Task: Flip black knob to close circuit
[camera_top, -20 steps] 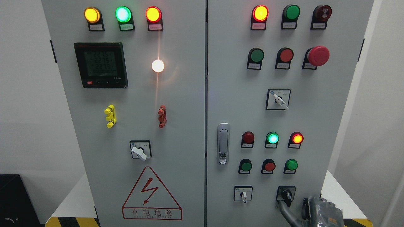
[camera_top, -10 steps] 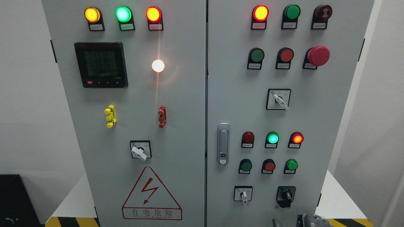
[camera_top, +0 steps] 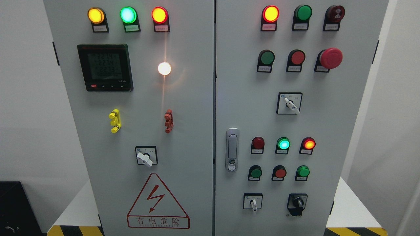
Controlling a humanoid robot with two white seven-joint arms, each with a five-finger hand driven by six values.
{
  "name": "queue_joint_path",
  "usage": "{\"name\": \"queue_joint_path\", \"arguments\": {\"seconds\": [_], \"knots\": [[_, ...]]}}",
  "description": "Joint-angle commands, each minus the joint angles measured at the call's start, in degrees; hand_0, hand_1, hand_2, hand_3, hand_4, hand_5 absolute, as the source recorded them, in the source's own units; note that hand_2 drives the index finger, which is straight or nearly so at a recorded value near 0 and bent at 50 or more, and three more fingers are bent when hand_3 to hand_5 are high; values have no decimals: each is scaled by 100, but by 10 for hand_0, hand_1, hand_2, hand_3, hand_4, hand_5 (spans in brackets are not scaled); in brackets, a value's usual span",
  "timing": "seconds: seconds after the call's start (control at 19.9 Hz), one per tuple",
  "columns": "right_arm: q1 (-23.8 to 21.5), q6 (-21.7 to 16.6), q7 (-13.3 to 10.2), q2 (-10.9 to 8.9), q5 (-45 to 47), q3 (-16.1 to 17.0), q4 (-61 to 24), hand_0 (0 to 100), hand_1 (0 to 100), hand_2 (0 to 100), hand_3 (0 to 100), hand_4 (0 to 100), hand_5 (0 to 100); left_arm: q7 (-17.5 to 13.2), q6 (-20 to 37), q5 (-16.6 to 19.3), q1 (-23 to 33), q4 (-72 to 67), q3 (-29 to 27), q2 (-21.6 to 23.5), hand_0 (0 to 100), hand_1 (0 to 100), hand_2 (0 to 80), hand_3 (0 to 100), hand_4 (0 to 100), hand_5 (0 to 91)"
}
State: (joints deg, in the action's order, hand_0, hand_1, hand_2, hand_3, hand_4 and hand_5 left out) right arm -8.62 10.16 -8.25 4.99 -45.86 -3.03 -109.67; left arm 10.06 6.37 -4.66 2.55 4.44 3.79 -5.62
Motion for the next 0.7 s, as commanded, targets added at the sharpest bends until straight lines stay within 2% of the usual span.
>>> {"name": "queue_joint_path", "arguments": {"seconds": [0.0,0.15,0.3,0.4,0.5,0.65], "knots": [[-492,-672,-203,195,1937,-171,-618,0,106,178,292,296,319,-4,5,0,0,5,-1,0,120,556,0,0,0,0],[-562,-989,-212,195,2720,-189,-609,0,97,64,189,174,143,-4,5,0,0,-4,-1,0,120,556,0,0,0,0],[-632,-1393,-177,195,3573,-224,-582,0,66,3,134,106,72,-4,5,0,0,5,-2,0,120,556,0,0,0,0],[-632,-1429,-133,195,3759,-233,-565,0,44,0,99,48,2,-4,5,0,0,5,7,0,120,556,0,0,0,0],[-632,-1456,-46,195,3909,-233,-582,0,8,0,64,10,0,-4,5,0,0,5,-2,0,120,556,0,0,0,0],[-641,-1438,227,195,4067,-189,-635,0,0,0,33,0,0,-4,5,0,0,5,-1,0,120,556,0,0,0,0]]}}
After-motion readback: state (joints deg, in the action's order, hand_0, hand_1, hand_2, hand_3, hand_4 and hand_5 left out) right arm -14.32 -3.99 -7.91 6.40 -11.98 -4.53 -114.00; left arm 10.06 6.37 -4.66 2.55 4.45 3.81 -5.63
